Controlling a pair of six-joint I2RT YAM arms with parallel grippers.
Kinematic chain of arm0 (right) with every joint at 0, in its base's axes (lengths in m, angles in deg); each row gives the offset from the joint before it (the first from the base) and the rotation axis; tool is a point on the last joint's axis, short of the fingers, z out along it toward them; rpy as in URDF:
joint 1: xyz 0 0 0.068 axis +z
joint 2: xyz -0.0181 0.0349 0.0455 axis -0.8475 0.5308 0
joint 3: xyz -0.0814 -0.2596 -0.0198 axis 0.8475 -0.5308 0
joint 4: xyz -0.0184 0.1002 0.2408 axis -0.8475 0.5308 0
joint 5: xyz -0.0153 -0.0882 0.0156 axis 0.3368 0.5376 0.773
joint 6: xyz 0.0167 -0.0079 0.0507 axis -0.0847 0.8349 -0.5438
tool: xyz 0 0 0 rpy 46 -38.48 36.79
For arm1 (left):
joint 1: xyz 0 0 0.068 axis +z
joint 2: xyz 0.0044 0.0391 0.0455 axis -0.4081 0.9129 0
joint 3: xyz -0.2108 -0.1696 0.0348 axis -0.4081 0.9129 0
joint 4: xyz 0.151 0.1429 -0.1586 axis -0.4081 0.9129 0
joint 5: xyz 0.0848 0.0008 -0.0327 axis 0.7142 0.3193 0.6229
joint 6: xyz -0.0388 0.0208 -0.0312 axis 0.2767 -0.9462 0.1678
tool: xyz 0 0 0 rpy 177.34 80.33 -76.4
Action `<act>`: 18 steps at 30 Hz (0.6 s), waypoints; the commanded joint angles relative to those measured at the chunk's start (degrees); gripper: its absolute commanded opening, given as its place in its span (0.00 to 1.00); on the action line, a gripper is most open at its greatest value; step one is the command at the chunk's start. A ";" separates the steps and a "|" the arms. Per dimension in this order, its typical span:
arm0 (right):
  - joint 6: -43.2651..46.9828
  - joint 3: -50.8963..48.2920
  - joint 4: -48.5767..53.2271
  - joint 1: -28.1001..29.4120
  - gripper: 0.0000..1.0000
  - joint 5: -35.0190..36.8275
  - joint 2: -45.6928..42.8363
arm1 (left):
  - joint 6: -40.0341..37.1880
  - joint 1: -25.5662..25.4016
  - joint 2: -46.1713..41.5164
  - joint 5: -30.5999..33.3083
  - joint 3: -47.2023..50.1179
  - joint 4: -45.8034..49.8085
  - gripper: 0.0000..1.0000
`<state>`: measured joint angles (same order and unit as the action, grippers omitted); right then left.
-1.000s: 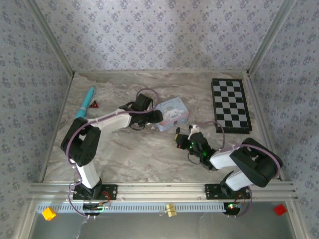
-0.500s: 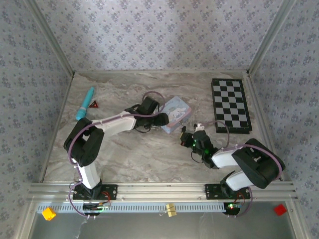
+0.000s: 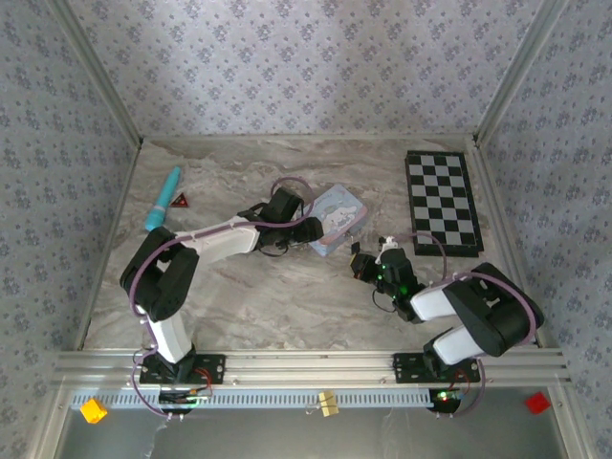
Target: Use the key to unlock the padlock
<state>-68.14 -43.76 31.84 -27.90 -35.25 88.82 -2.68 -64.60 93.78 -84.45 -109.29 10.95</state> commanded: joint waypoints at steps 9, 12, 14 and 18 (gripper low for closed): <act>6.26 -3.69 0.91 -4.37 0.35 -5.36 -5.52 | 0.31 1.29 -0.64 2.26 2.02 3.12 0.73; 10.65 -1.56 8.49 -5.86 0.38 -7.14 -11.11 | 0.36 1.31 -0.72 2.20 2.14 3.11 0.73; 15.51 1.18 14.73 -7.75 0.38 -10.17 -13.96 | 0.32 1.34 -0.73 2.17 2.11 3.03 0.73; 23.11 5.35 23.44 -11.95 0.40 -15.41 -16.19 | 0.31 1.32 -0.73 1.95 2.19 2.89 0.73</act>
<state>-53.56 -41.57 45.82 -37.60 -45.52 73.74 -2.31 -63.94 93.35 -84.47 -108.42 10.12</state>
